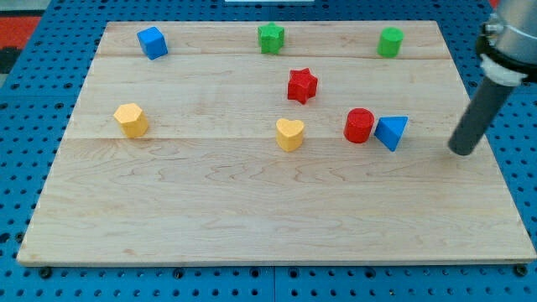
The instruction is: Push the red star to the center
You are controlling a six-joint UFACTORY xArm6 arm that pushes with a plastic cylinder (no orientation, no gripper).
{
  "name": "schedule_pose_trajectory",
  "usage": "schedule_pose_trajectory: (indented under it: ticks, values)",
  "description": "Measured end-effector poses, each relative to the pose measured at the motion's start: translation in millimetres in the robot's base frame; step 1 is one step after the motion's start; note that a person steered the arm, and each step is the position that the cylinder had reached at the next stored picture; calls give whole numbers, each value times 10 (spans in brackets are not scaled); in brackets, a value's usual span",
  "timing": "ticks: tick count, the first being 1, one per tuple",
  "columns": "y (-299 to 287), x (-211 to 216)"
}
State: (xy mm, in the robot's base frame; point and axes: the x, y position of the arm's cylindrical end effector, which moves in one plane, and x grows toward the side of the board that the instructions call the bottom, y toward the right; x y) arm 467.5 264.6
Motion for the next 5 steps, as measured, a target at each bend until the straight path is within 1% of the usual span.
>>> schedule_pose_trajectory:
  ticks: [1, 2, 3, 5]
  values:
    - [-141, 99]
    - [-755, 296]
    - [-1682, 364]
    - [-1995, -382]
